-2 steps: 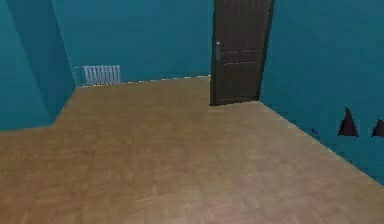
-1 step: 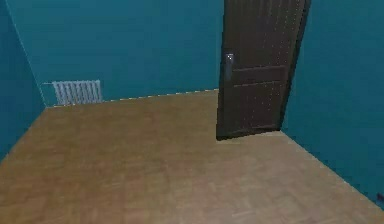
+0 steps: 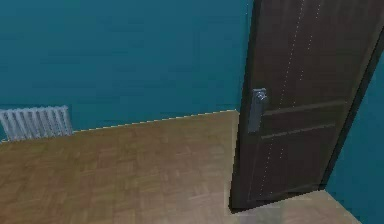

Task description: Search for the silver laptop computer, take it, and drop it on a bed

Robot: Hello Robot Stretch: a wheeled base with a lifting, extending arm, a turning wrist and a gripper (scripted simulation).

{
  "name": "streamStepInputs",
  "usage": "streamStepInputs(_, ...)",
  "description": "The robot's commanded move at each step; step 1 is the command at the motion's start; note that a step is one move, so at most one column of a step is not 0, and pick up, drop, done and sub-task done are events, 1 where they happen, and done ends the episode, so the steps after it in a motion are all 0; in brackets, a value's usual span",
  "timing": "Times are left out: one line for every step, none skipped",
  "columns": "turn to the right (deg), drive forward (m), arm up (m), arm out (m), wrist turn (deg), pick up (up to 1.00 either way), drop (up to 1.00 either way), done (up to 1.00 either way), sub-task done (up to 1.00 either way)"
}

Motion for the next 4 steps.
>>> streamStepInputs(-3.0,0.00,0.00,0.00,0.0,0.00,0.00,0.00,0.00)
streamStepInputs(-15.0,0.00,0.00,0.00,0.0,0.00,0.00,0.00,0.00)
streamStepInputs(0.0,0.65,0.00,0.00,0.0,0.00,0.00,0.00,0.00)
streamStepInputs(0.0,0.70,0.00,0.00,0.0,0.00,0.00,0.00,0.00)
